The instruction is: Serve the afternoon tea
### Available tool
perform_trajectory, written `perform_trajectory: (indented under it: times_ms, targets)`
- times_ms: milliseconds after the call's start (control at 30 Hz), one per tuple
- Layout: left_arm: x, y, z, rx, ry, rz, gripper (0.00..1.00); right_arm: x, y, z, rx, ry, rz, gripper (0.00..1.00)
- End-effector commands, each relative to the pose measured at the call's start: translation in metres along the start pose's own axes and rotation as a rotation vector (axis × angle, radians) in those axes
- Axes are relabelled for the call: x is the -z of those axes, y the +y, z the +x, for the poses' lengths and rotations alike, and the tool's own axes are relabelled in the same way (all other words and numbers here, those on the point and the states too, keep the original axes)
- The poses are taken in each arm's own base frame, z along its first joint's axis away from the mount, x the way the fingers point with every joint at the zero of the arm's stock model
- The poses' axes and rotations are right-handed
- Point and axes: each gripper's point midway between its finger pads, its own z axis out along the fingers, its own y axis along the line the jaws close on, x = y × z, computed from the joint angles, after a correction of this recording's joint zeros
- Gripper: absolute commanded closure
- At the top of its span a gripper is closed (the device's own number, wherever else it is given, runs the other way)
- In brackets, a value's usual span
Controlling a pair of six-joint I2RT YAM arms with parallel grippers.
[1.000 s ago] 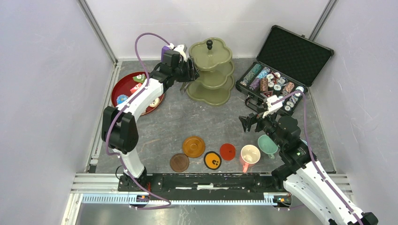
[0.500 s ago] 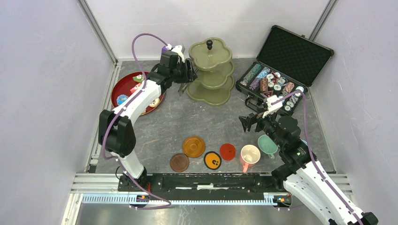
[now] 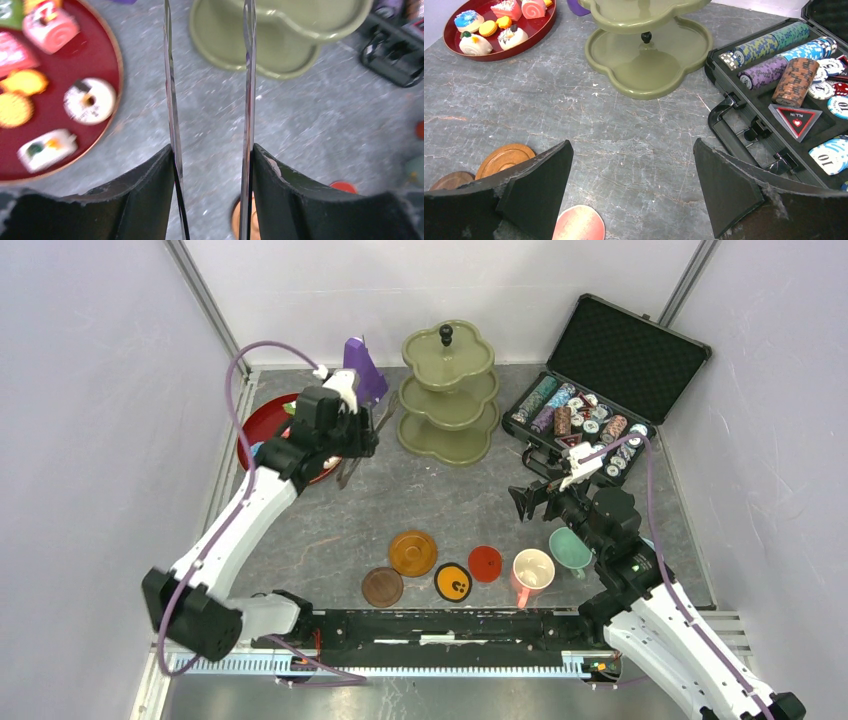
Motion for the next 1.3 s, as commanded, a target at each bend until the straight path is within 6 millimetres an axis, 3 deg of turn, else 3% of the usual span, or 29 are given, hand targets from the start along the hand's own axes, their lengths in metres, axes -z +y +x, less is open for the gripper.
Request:
perform_trajectory:
  times_ms: [0, 167, 400, 567, 767, 1133, 1267]
  targets:
    - [0.049, 0.044, 0.023, -0.138, 0.031, -0.176, 0.39, -0.005, 0.007, -0.008, -0.002, -0.033, -0.040, 0.02]
    - [0.077, 0.088, 0.045, -0.080, 0.079, -0.350, 0.40, -0.008, 0.010, -0.009, -0.005, -0.036, -0.057, 0.02]
    - [0.073, 0.129, 0.079, 0.185, 0.231, -0.455, 0.42, -0.009, 0.012, -0.007, -0.005, -0.026, -0.065, 0.02]
    - [0.071, 0.140, 0.085, 0.288, 0.215, -0.514, 0.46, -0.007, 0.010, -0.003, -0.012, -0.029, -0.058, 0.02]
    - [0.070, 0.158, 0.091, 0.272, 0.233, -0.578, 0.43, -0.006, 0.011, -0.004, -0.012, -0.029, -0.063, 0.02]
    - [0.043, 0.166, 0.096, 0.258, 0.297, -0.534, 0.41, -0.007, 0.011, -0.004, -0.008, -0.032, -0.065, 0.02]
    - [0.039, 0.173, 0.107, 0.241, 0.335, -0.560, 0.40, -0.006, 0.010, -0.004, -0.006, -0.032, -0.060, 0.02]
